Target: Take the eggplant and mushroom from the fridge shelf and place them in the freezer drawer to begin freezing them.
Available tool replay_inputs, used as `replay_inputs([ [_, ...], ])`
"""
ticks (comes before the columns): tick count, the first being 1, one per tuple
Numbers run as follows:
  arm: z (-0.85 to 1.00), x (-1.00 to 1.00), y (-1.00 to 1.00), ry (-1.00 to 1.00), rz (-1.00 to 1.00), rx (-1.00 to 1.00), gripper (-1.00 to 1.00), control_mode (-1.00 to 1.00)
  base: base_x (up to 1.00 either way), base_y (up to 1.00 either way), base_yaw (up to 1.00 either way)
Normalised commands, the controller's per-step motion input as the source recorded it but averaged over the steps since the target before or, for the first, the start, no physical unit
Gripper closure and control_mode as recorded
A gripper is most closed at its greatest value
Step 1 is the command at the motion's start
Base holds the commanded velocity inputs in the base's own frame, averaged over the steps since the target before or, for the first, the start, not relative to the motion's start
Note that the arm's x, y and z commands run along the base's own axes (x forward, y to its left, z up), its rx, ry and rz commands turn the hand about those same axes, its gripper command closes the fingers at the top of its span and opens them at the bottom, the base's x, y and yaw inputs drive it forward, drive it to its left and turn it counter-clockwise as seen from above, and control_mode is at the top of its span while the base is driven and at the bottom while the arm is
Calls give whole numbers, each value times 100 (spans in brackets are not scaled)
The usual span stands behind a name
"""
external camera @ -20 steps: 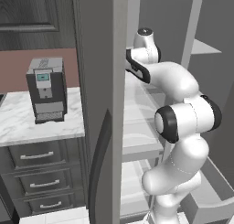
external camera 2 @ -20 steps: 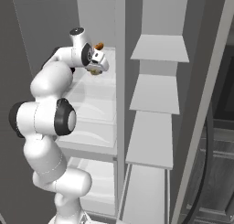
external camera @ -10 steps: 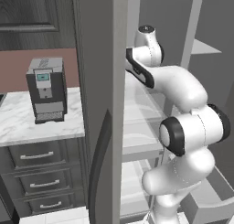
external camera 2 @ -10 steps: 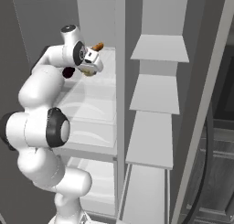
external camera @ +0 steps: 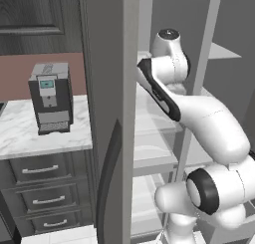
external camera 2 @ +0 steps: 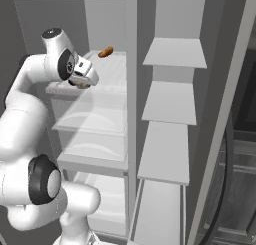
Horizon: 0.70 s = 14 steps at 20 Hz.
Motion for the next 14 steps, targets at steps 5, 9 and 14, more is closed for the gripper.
replay_inputs([
  [5,-9,-100,-4,-9,0,24,100,-100,0,0,0],
  [9,-14,-88,-2,-2,0,8,100,-100,0,0,0],
  [14,0,-2,0,0,0,0,100,-100,0,0,0],
])
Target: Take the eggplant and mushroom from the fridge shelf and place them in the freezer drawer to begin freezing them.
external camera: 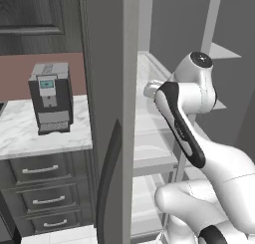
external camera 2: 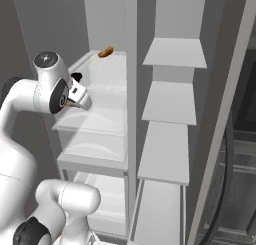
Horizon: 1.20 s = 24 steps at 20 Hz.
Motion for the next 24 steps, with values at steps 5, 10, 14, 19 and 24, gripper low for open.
replay_inputs([
  [5,0,-6,0,0,0,0,100,-100,0,0,0],
  [10,-1,-9,0,0,0,0,100,100,-40,11,-1],
  [14,0,0,0,0,0,0,100,100,-53,21,-12],
  [19,0,0,0,0,0,0,100,100,-59,8,-30],
  [24,0,0,0,0,0,0,100,100,-48,0,-43],
])
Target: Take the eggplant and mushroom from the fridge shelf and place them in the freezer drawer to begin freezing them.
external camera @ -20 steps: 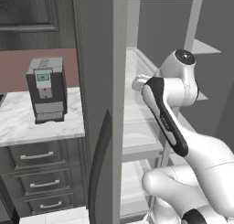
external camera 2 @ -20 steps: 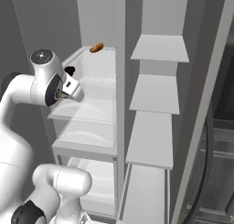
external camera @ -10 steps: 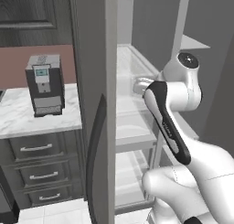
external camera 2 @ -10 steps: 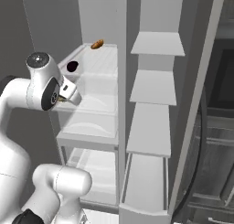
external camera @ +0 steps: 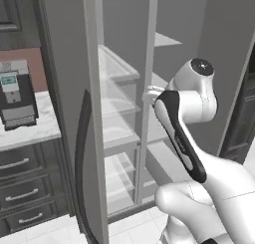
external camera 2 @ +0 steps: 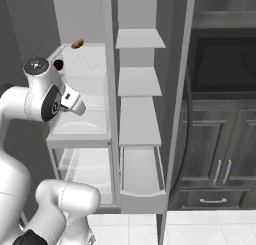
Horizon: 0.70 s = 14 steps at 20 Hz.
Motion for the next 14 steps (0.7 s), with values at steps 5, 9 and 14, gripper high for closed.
replay_inputs([
  [5,0,0,0,0,0,0,100,100,-33,0,-39],
  [9,-20,-19,-23,1,-25,0,100,-100,0,0,0],
  [14,-37,5,-53,11,-18,0,100,-100,0,0,0],
])
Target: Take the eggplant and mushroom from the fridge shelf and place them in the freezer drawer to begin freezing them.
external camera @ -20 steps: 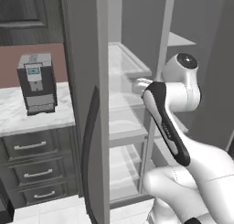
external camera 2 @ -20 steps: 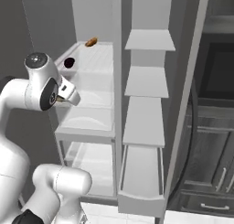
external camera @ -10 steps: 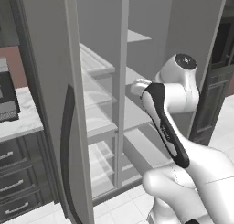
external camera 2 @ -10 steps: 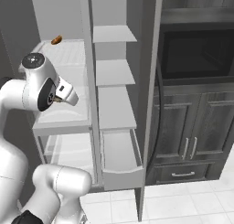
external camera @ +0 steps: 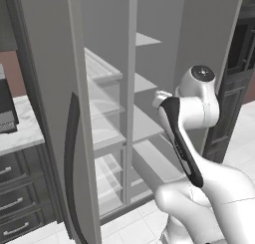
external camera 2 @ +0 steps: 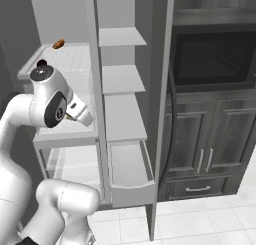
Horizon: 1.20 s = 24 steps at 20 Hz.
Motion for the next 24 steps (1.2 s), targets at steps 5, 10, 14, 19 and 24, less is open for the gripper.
replay_inputs([
  [5,-68,13,-50,24,-11,0,100,-100,0,0,0],
  [10,-60,19,-32,20,-4,4,100,-100,0,0,0],
  [14,-48,22,-34,17,0,14,100,-100,0,0,0],
  [19,-55,33,-3,17,0,9,100,-100,0,0,0],
  [24,-57,22,-16,7,0,2,100,-100,0,0,0],
])
